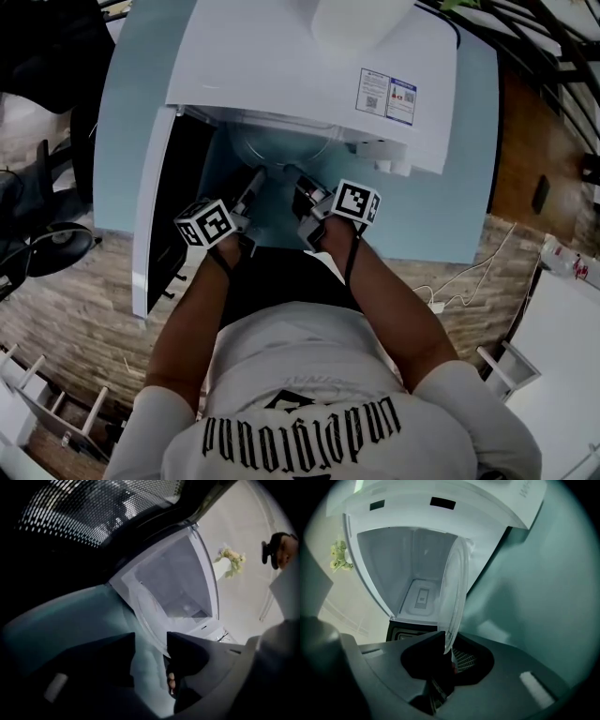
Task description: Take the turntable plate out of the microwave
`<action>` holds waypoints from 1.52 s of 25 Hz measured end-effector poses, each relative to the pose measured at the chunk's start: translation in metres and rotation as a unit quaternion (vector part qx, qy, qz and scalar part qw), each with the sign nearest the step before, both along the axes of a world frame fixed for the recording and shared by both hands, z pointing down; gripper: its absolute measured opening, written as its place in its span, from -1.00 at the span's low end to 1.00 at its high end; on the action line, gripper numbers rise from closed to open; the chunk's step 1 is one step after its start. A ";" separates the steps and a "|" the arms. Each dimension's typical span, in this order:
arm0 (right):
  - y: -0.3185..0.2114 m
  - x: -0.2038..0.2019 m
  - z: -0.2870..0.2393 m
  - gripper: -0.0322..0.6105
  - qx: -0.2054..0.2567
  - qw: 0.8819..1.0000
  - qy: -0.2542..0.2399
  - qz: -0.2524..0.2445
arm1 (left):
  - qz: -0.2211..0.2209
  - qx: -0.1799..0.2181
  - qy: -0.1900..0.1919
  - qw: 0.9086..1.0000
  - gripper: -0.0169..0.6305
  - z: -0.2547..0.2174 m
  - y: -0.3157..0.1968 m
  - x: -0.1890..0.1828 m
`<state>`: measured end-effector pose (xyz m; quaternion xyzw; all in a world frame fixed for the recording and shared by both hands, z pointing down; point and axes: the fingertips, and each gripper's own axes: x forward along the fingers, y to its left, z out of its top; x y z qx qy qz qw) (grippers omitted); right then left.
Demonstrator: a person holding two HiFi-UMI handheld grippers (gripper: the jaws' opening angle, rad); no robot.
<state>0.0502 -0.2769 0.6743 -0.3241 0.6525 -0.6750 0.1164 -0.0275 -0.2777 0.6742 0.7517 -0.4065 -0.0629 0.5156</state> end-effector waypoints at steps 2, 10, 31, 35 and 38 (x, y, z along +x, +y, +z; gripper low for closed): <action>0.008 0.001 0.001 -0.74 0.002 1.000 0.001 -0.008 | -0.005 -0.013 0.038 0.999 -0.22 0.003 0.002 0.005; 0.047 0.007 0.000 -0.73 0.009 0.998 0.003 -0.055 | 0.000 -0.037 0.100 0.994 -0.20 0.015 0.003 0.010; 0.094 0.029 -0.006 -0.73 0.042 0.989 -0.007 -0.140 | 0.044 -0.029 0.174 0.983 -0.64 0.003 0.021 0.035; 0.101 0.028 -0.012 -0.73 0.043 0.988 -0.015 -0.149 | 0.038 -0.014 0.188 0.981 -0.65 -0.009 0.028 0.033; 0.107 0.030 -0.019 -0.73 0.054 0.985 -0.017 -0.161 | 0.031 -0.008 0.202 0.979 -0.66 -0.019 0.036 0.033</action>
